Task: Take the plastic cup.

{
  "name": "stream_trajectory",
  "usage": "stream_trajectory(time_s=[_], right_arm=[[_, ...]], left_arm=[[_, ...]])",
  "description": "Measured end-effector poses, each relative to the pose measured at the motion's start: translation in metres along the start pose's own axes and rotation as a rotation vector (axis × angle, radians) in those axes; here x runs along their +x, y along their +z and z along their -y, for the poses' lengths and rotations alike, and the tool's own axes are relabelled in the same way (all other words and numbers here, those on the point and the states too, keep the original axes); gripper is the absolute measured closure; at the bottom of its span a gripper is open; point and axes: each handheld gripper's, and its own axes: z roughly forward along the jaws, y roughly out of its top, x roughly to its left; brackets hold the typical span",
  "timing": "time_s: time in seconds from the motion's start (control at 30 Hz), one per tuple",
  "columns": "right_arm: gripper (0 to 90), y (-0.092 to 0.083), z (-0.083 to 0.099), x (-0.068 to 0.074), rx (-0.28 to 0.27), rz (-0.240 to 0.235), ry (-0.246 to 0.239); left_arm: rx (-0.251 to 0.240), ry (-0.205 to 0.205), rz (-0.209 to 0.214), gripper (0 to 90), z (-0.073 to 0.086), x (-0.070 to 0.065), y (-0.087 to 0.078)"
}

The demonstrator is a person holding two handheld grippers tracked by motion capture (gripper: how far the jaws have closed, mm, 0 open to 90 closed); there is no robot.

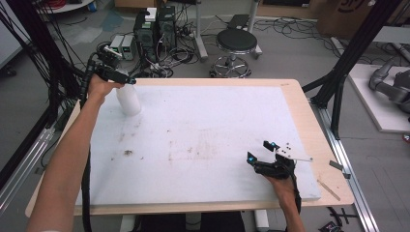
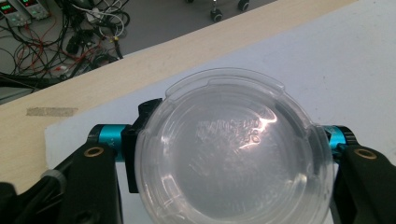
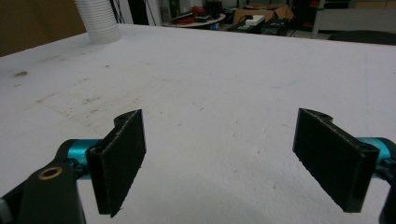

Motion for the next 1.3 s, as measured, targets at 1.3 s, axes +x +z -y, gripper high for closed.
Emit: stream_trajectory(time_s=[1.3], right_arm=[[17.2, 0.000, 0.000, 0.000, 0.002, -0.007, 0.003]], left_arm=[[-0.164, 0.056, -0.028, 39.0, -0.054, -0.014, -0.090]])
